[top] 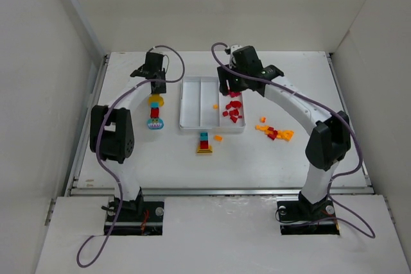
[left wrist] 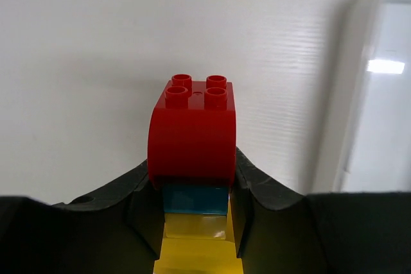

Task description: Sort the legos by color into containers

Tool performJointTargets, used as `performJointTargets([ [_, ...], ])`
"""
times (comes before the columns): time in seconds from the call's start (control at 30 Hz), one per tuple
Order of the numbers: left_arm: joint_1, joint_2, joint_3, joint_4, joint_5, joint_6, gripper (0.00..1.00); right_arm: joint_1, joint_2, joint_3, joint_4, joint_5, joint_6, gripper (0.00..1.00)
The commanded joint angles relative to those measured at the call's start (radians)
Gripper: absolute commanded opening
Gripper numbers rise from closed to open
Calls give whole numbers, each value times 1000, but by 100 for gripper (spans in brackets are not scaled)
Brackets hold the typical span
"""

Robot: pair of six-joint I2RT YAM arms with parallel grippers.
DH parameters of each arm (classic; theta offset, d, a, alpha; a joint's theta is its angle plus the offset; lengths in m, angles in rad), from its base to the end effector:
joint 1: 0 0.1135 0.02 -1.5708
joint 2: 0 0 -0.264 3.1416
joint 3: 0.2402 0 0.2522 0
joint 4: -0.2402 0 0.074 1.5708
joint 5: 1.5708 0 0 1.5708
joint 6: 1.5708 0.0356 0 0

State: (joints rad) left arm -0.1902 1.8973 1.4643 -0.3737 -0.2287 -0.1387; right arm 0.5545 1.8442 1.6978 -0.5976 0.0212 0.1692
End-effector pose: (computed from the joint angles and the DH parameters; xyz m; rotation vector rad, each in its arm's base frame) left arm 0.4212 -0.0729 0.2368 -0.0479 2.3530 0.1117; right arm 0.3600 0.2221 0.3171 -0.4372 2.2981 0.3401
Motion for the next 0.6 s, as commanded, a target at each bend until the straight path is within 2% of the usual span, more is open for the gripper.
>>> performJointTargets([
  [0.0, -23, -147, -2, 105, 129, 195, 0, -7, -118, 8, 85, -49, -79, 72],
  [0.1, -23, -225, -47, 137, 277, 333, 0, -7, -190, -18, 134, -111, -137, 72],
  [0.13, -34, -250, -61, 156, 325, 441, 0, -7, -232, -39, 148, -130, -151, 72],
  [0.23, -43, -338, -87, 135, 573, 603, 0, -30, -295, -96, 217, -249, -201, 72],
  [0.27, -55, -354, -87, 69, 647, 660, 0, -30, -331, -111, 237, -294, -227, 72],
  [0.3, -66, -368, -87, 23, 790, 780, 0, -40, -347, -125, 257, -341, -240, 72],
  [0.37, -80, -405, -78, -116, 917, 894, 0, -50, -372, -147, 303, -473, -249, 72],
  [0.4, -92, -414, -78, -164, 1013, 1000, 0, -50, -384, -161, 312, -548, -264, 72],
  [0.5, -118, -426, -59, -327, 1118, 1122, 0, -50, -384, -171, 335, -662, -290, 71],
  [0.57, -129, -426, -48, -378, 1195, 1172, 0, -41, -384, -181, 347, -748, -290, 70],
])
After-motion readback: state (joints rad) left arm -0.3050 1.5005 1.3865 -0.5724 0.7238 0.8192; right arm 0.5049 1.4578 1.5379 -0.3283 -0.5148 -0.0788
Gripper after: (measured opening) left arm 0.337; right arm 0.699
